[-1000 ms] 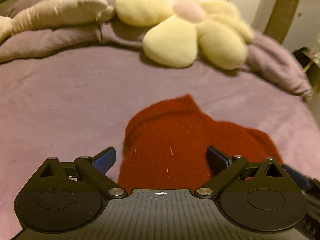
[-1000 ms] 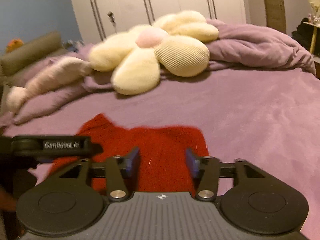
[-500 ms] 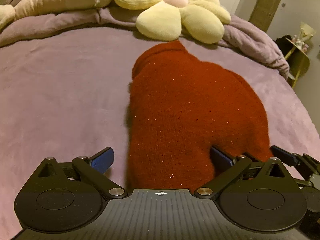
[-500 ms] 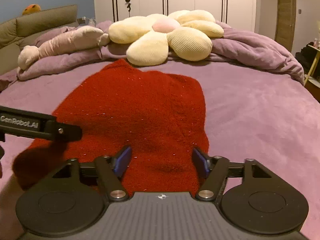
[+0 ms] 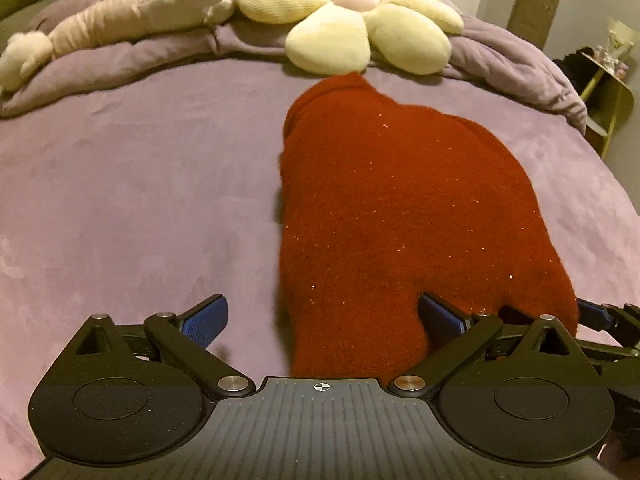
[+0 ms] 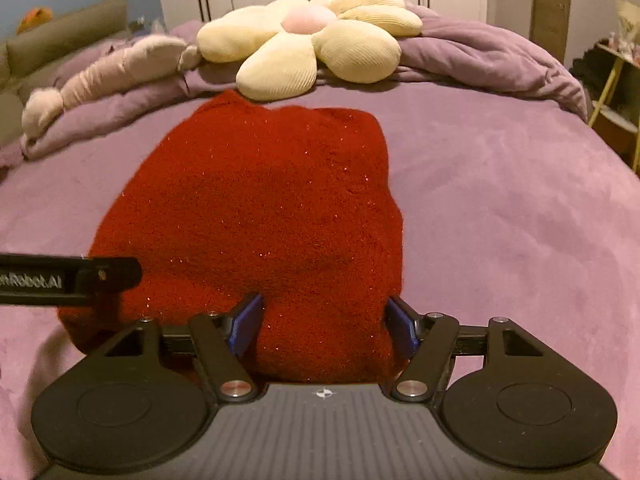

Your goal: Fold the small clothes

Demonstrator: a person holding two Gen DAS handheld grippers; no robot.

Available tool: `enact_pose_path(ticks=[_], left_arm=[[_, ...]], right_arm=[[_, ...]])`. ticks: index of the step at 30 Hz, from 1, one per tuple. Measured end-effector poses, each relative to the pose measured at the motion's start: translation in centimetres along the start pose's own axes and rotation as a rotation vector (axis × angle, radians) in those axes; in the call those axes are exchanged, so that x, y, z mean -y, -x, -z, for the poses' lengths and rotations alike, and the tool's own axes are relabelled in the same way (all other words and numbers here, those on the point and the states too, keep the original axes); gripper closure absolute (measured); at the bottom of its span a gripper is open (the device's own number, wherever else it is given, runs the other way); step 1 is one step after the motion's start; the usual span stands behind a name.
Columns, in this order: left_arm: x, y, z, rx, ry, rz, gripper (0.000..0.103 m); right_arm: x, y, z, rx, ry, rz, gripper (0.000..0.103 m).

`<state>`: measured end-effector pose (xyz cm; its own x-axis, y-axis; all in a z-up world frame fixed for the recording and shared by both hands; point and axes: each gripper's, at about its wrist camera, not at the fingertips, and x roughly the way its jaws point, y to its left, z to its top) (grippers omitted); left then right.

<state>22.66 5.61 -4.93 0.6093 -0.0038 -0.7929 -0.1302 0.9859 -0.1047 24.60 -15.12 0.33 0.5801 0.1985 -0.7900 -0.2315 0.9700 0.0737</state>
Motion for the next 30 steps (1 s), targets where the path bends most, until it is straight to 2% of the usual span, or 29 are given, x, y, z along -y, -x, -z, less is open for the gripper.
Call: enact_pose_path(ticks=[3, 8, 12, 14, 18, 22, 26, 30], left_arm=[[0.1, -0.8, 0.1, -0.012, -0.012, -0.006, 0.0], [-0.2, -1.3, 0.6, -0.013, 0.01, 0.014, 0.0], [-0.3, 1.7, 1.5, 0.031, 0.025, 0.009, 0.0], [-0.3, 3.4, 2.5, 0.043, 0.02, 0.018, 0.0], [-0.3, 5.5, 4.9, -0.005, 0.035, -0.003, 0.0], [-0.3, 6.1, 6.0, -0.061, -0.003, -0.051, 0.0], [-0.4, 7.6, 6.2, -0.041, -0.014, -0.092, 0.0], [-0.3, 9.1, 5.6, -0.01, -0.034, -0.115, 0.0]], right_arm=[[-0.8, -0.9, -0.2, -0.026, 0.051, 0.032, 0.033], [-1.0, -1.7, -0.5, -0.054, 0.059, 0.052, 0.023], [-0.1, 0.2, -0.2, -0.059, -0.007, 0.022, 0.02], [-0.1, 1.7, 0.8, -0.088, -0.004, 0.025, 0.01], [-0.7, 3.7, 3.9, -0.178, -0.009, 0.036, 0.004], [-1.3, 5.6, 5.2, -0.231, -0.029, 0.006, 0.004], [-1.9, 7.8, 4.7, -0.166, -0.041, -0.003, 0.004], [-2.5, 8.9, 3.5, -0.182, -0.055, -0.003, 0.004]])
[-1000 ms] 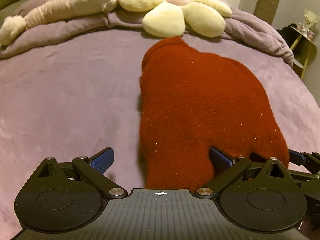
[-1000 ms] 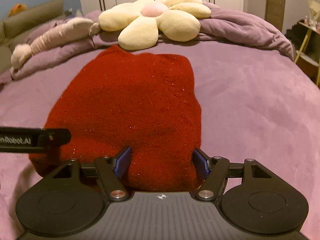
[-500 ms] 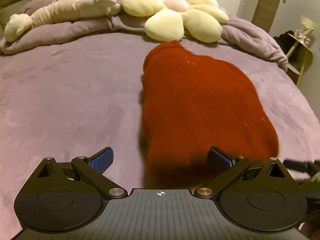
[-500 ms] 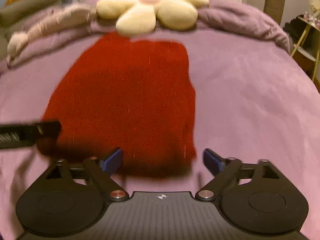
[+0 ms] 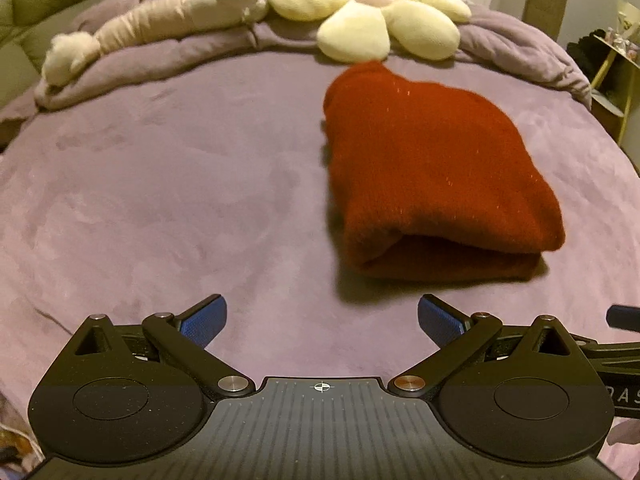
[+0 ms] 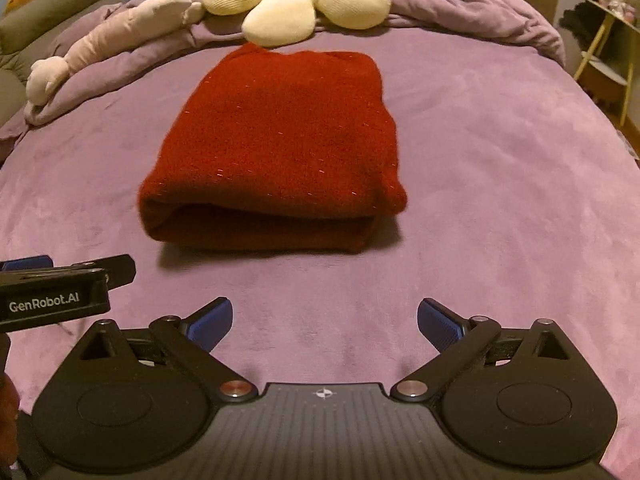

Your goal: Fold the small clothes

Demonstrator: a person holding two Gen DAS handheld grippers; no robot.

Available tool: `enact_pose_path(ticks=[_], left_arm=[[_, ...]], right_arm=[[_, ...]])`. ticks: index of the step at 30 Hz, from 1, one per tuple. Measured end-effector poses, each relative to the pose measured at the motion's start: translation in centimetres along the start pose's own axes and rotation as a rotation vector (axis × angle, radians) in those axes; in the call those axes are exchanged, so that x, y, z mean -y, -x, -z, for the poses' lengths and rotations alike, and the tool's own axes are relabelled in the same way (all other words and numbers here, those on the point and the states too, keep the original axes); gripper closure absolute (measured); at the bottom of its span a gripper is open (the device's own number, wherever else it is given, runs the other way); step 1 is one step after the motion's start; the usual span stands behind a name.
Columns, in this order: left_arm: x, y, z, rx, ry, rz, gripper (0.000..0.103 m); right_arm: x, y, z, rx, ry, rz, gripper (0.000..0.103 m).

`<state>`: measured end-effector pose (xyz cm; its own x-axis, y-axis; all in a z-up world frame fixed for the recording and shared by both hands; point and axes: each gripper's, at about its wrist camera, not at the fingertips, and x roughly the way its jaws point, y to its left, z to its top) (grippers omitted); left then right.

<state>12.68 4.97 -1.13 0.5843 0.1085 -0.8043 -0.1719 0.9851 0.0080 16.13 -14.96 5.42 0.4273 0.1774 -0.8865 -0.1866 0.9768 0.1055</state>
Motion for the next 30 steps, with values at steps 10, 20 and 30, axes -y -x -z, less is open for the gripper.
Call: enact_pose_path(ticks=[10, 20, 30], left_arm=[[0.9, 0.6, -1.3, -0.03, -0.072, 0.011, 0.0], [0.7, 0.0, -1.4, -0.063, -0.068, 0.005, 0.0], [0.8, 0.1, -1.5, -0.071, -0.07, 0.001, 0.0]], right_arm=[[-0.6, 1.0, -2.0, 0.0, 0.007, 0.061, 0.004], [-0.7, 1.1, -2.5, 0.006, 0.018, 0.103, 0.004], [-0.6, 1.4, -2.5, 0.014, 0.017, 0.1, 0.004]])
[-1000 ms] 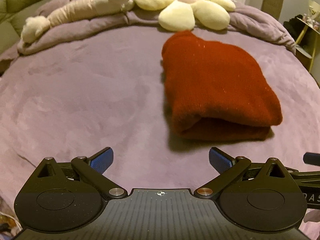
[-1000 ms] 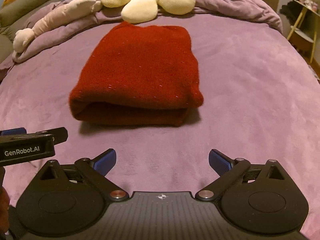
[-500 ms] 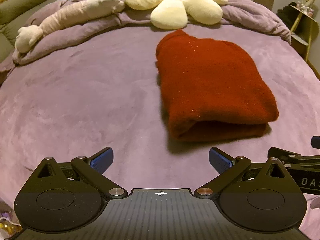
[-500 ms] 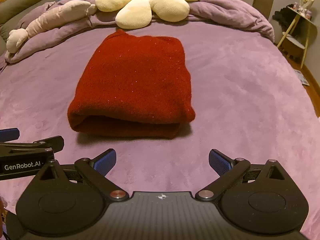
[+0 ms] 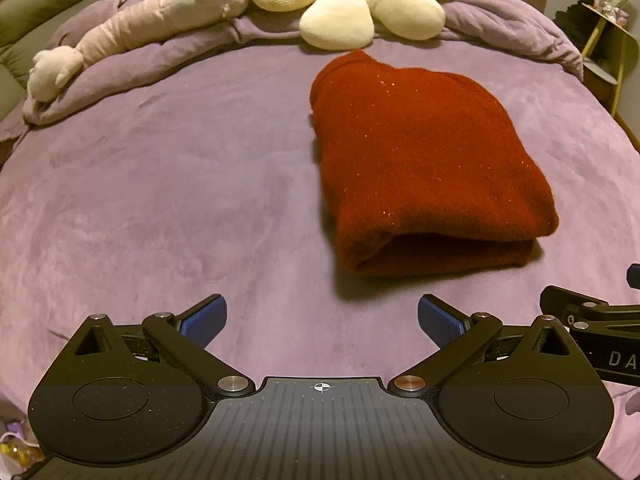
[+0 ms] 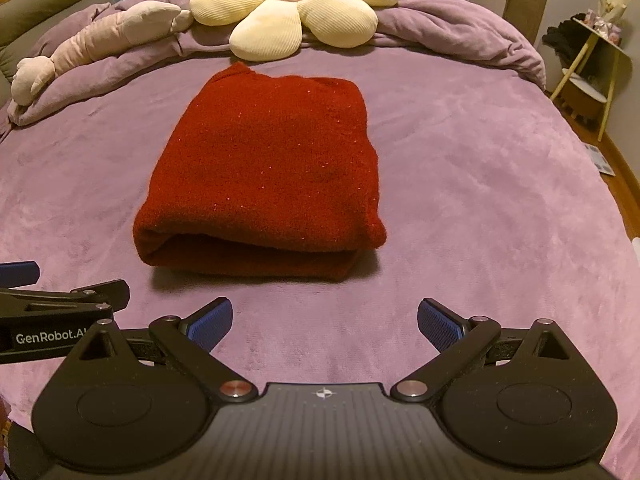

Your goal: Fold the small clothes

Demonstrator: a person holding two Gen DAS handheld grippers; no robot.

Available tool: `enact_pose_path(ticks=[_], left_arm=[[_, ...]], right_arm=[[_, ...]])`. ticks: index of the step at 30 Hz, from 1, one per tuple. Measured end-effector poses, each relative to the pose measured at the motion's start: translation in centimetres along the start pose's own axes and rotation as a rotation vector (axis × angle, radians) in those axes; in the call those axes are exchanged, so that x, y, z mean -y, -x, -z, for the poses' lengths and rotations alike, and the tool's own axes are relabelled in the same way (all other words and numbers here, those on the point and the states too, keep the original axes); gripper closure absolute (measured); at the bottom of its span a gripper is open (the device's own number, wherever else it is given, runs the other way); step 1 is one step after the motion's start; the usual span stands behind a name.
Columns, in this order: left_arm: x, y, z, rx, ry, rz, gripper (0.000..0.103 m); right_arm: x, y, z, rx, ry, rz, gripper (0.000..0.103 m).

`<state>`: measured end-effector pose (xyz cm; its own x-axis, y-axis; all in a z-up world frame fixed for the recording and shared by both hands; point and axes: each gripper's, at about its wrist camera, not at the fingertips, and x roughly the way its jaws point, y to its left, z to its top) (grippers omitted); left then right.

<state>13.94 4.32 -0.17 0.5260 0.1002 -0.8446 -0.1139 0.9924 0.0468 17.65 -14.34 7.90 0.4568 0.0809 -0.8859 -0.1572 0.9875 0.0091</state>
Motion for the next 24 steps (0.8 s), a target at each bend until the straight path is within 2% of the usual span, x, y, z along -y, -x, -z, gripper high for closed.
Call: enact_pose_path(ticks=[24], left_arm=[[0.21, -0.06, -0.04, -0.022, -0.001, 0.009, 0.0]], right_arm=[[0.65, 0.31, -0.08, -0.003, -0.01, -0.003, 0.004]])
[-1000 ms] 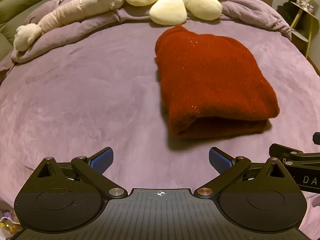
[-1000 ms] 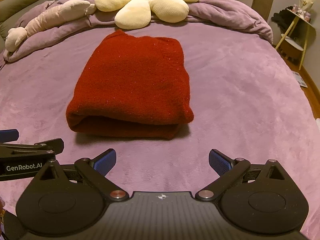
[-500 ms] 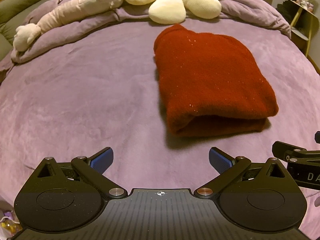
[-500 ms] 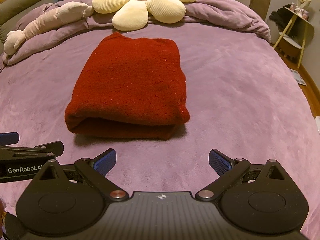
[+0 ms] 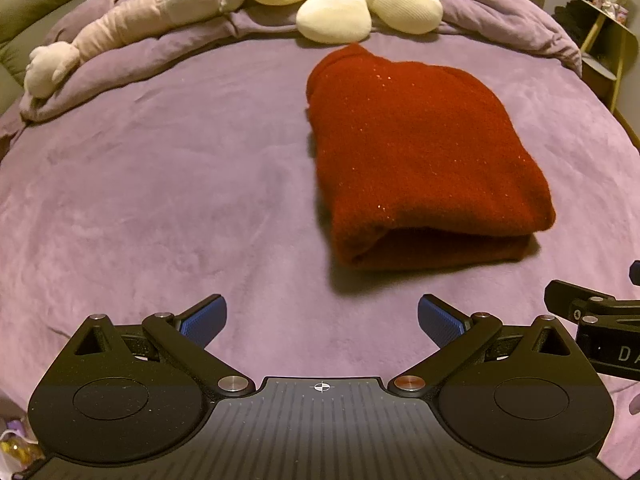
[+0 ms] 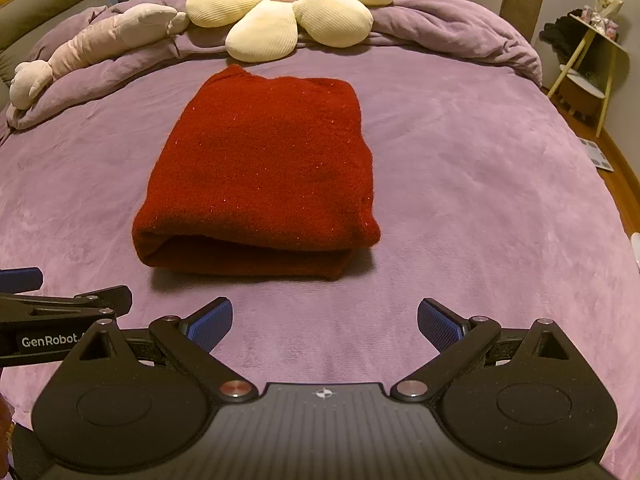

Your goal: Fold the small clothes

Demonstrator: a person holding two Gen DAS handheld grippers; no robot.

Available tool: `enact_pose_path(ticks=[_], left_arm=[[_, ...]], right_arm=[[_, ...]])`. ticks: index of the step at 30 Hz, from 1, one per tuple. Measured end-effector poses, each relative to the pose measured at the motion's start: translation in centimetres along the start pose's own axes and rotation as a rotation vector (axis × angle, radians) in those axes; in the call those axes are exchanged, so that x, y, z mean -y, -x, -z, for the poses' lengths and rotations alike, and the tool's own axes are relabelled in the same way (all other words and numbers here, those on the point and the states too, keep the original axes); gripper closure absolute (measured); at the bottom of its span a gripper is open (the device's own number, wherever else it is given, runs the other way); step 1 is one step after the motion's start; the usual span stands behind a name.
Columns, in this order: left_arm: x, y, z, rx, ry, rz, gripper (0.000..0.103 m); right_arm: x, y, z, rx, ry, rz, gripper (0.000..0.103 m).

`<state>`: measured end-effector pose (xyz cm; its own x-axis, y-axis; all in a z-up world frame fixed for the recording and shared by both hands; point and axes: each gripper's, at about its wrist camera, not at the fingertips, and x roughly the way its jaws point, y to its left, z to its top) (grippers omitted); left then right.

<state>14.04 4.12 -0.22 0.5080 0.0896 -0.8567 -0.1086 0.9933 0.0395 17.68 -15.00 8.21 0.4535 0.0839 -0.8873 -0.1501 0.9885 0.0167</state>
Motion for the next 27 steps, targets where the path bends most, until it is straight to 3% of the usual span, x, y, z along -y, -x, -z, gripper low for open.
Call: enact_pose_path(ticks=[27], left_arm=[[0.07, -0.35, -0.01, -0.015, 0.001, 0.002, 0.0]], right_arm=[[0.11, -0.03, -0.2, -0.006, -0.006, -0.001, 0.004]])
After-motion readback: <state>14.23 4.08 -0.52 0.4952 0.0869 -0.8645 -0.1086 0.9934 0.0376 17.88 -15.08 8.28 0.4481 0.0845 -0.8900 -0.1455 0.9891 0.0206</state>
